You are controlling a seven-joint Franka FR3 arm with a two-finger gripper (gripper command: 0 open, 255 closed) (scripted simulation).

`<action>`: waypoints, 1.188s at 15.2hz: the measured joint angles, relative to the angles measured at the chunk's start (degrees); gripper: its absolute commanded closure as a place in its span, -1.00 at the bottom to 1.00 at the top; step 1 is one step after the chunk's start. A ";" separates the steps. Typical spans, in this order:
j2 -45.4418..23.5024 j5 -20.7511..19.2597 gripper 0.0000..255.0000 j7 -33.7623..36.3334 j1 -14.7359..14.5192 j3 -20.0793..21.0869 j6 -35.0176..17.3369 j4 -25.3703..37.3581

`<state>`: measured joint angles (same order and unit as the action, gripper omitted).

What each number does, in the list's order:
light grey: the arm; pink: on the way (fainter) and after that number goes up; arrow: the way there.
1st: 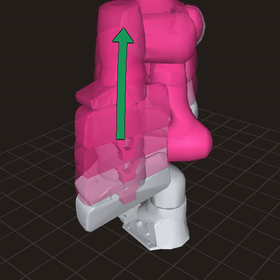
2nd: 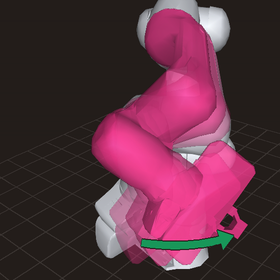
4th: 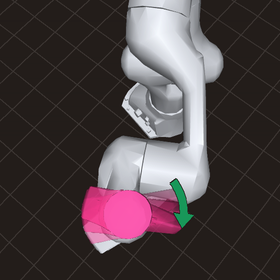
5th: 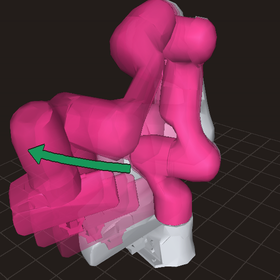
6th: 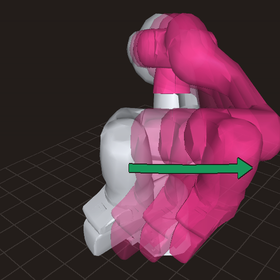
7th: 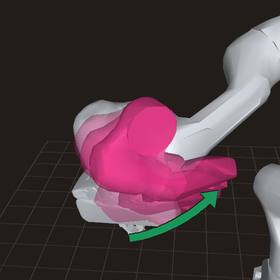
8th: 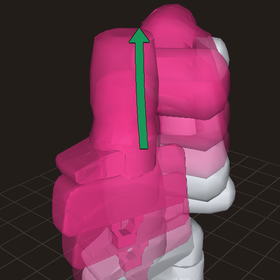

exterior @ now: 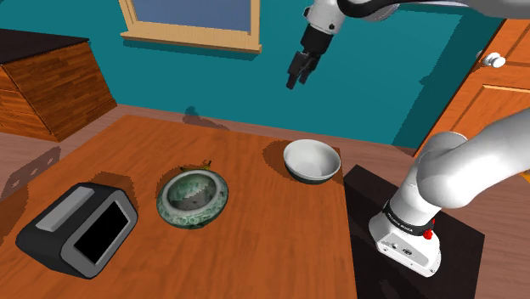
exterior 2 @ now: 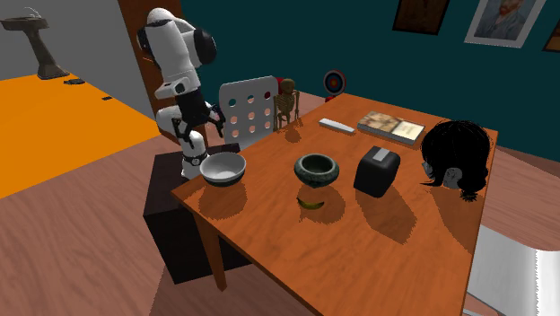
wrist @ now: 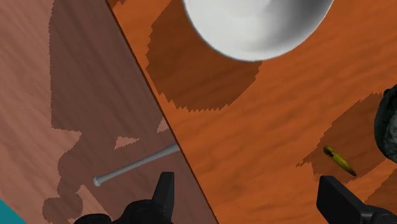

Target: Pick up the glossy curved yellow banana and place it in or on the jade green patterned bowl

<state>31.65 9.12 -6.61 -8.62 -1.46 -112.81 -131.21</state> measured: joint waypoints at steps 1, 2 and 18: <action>-1.55 0.50 -1.00 -1.41 -0.70 -0.10 -1.53 -0.17; -3.32 1.02 -1.00 -2.94 -1.38 -0.27 -3.00 -0.06; -31.62 10.39 -1.00 -24.77 -10.88 1.99 -15.47 12.21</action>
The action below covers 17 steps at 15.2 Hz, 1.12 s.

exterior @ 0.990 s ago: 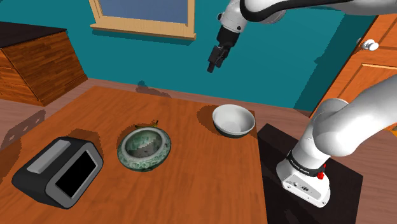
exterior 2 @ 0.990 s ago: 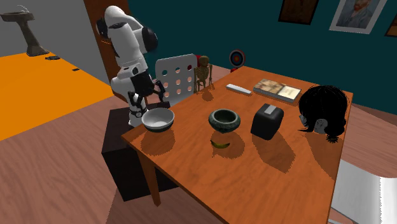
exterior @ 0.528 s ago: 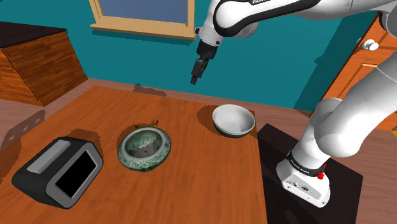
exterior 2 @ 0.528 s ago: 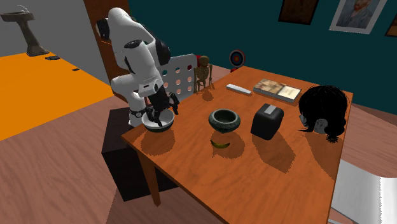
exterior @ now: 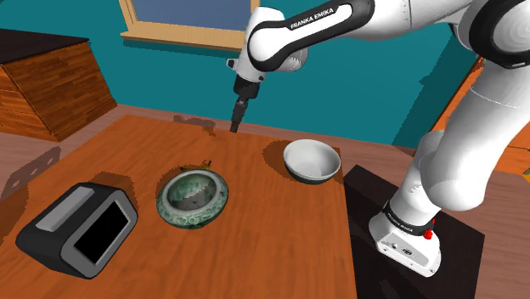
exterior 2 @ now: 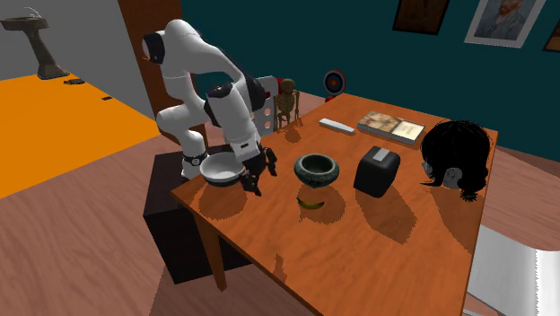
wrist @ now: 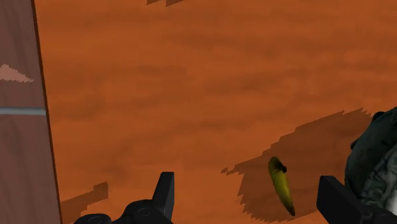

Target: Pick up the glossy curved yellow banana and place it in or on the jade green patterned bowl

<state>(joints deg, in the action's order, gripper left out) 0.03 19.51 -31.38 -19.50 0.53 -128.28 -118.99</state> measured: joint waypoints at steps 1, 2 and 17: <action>-1.72 0.51 -1.00 -1.30 -0.42 0.42 -0.62 0.87; -3.24 0.92 -1.00 -2.53 -0.80 0.84 -1.01 1.74; -22.35 2.76 -1.00 -12.78 -4.87 6.15 -5.85 14.01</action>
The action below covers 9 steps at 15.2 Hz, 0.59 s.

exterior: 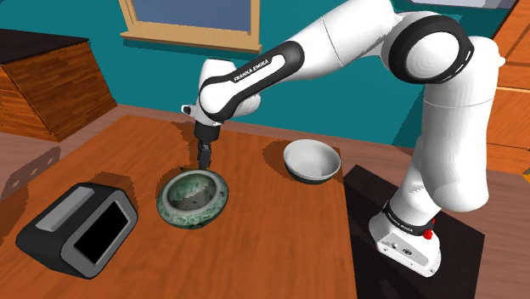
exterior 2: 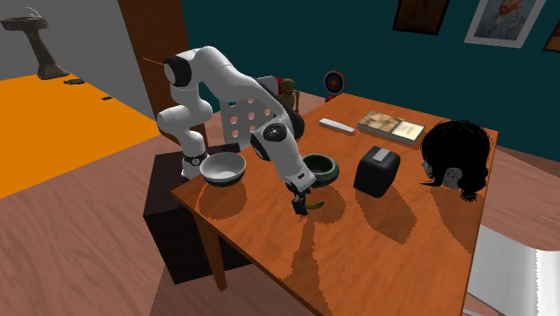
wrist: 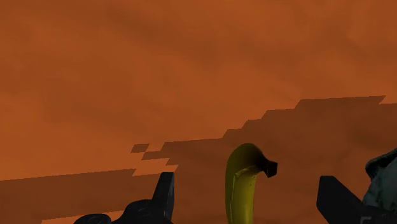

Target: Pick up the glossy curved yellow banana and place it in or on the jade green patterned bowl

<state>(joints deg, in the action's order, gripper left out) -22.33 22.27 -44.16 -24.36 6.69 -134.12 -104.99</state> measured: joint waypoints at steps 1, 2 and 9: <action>-0.57 0.01 -1.00 0.08 -0.15 0.04 -0.51 0.25; -0.82 0.11 -1.00 0.01 -0.15 0.00 -1.09 0.36; -1.11 0.16 1.00 -0.02 -0.25 -0.08 -1.41 0.34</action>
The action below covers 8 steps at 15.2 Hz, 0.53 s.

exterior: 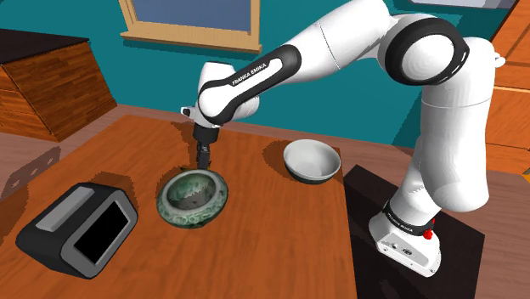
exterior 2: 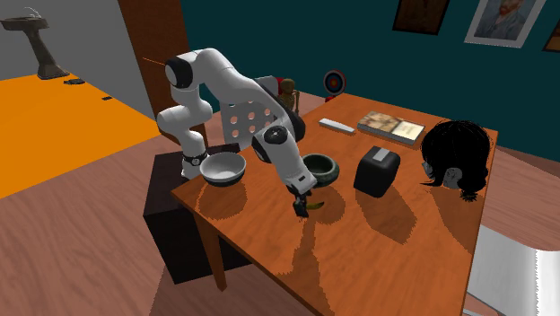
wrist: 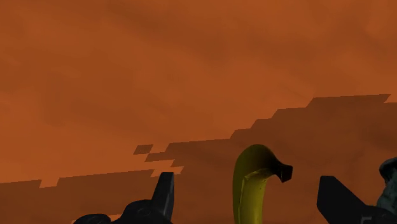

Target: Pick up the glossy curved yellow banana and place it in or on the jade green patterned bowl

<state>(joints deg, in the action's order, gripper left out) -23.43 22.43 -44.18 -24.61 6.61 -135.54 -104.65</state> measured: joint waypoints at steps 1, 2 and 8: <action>-0.02 -0.03 1.00 0.12 -0.09 0.02 -0.01 0.04; -0.08 -0.05 1.00 0.17 -0.20 0.09 -0.04 -0.01; -0.20 -0.10 1.00 0.31 -0.34 0.13 -0.20 0.06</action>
<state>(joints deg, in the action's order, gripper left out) -23.63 22.33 -43.87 -24.96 6.74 -135.74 -104.59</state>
